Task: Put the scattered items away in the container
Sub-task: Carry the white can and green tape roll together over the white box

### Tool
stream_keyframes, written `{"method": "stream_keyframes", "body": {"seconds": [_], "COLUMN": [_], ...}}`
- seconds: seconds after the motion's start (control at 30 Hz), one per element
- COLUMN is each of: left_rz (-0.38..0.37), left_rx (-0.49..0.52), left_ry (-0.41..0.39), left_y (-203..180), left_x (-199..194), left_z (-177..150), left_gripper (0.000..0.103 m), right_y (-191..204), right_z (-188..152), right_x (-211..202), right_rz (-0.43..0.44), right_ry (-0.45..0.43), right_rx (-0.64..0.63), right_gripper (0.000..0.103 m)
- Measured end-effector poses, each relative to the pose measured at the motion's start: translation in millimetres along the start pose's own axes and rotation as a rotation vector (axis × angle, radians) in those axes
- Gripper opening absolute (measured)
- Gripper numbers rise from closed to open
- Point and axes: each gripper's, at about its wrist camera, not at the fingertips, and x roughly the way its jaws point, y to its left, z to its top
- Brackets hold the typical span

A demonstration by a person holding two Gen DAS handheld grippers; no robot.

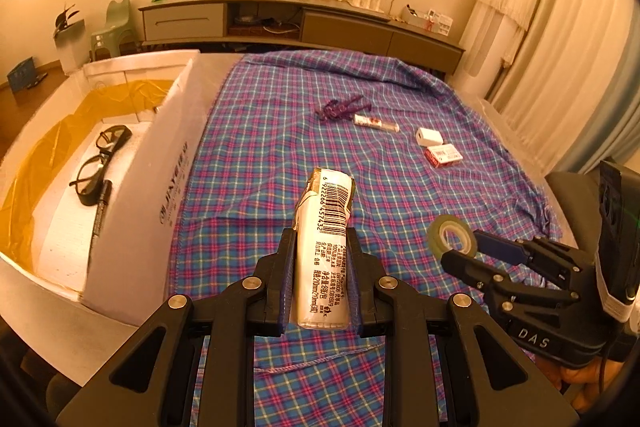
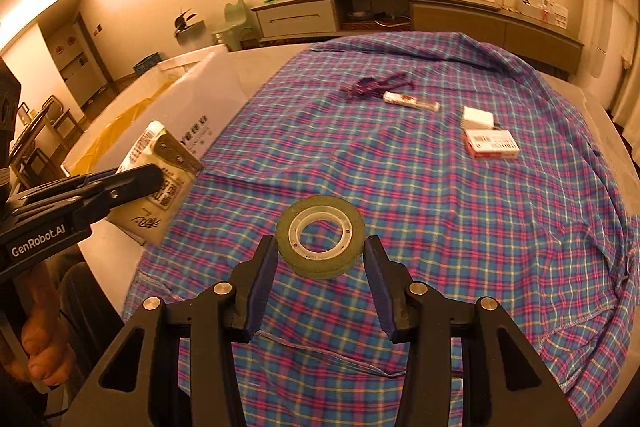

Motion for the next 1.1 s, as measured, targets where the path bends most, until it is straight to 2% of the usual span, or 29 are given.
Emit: {"method": "stream_keyframes", "body": {"seconds": [0.6, 1.1], "left_rz": [0.002, 0.036], "left_rx": [-0.036, -0.099], "left_ry": [-0.053, -0.127], "left_y": [35, 93], "left_x": [-30, -65], "left_z": [25, 60], "left_gripper": [0.023, 0.023], "right_y": [62, 127], "right_z": [39, 90], "right_x": [2, 0], "right_rz": [0.082, 0.139], "right_ry": [-0.024, -0.072], "right_rx": [-0.089, -0.202], "right_gripper": [0.046, 0.046]}}
